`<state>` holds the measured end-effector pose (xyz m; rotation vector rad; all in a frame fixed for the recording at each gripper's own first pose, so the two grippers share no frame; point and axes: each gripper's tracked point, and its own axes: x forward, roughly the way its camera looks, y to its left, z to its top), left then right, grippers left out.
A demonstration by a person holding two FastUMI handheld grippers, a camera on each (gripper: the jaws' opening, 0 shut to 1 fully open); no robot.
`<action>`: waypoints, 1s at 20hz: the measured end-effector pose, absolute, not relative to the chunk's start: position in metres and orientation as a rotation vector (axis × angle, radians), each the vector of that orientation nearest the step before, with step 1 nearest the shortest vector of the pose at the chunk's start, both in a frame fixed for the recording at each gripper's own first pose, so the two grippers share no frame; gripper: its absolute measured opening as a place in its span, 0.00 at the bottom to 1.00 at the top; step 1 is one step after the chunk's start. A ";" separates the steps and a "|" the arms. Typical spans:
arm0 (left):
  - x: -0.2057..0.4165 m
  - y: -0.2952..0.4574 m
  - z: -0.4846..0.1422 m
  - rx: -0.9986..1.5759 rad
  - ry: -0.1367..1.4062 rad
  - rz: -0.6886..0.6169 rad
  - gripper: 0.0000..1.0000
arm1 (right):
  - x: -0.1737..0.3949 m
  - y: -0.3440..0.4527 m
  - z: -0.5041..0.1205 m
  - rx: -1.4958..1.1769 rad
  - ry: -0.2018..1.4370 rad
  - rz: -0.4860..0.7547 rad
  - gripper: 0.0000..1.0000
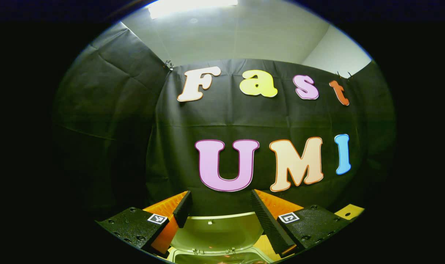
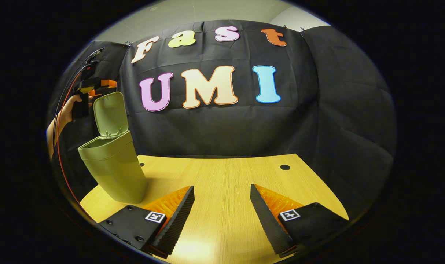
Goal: Press the lid of the desktop garbage bin to open it, pick up the crumpled paper on the desktop and throw it into the bin, then pick up the pop can on the desktop and drop it into the bin, and finally close the garbage bin lid.
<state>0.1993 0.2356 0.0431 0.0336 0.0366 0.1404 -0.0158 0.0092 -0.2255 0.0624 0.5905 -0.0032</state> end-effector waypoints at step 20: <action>0.089 0.211 -0.030 -0.044 0.219 0.151 0.94 | -0.001 0.036 -0.236 0.058 0.611 0.138 0.97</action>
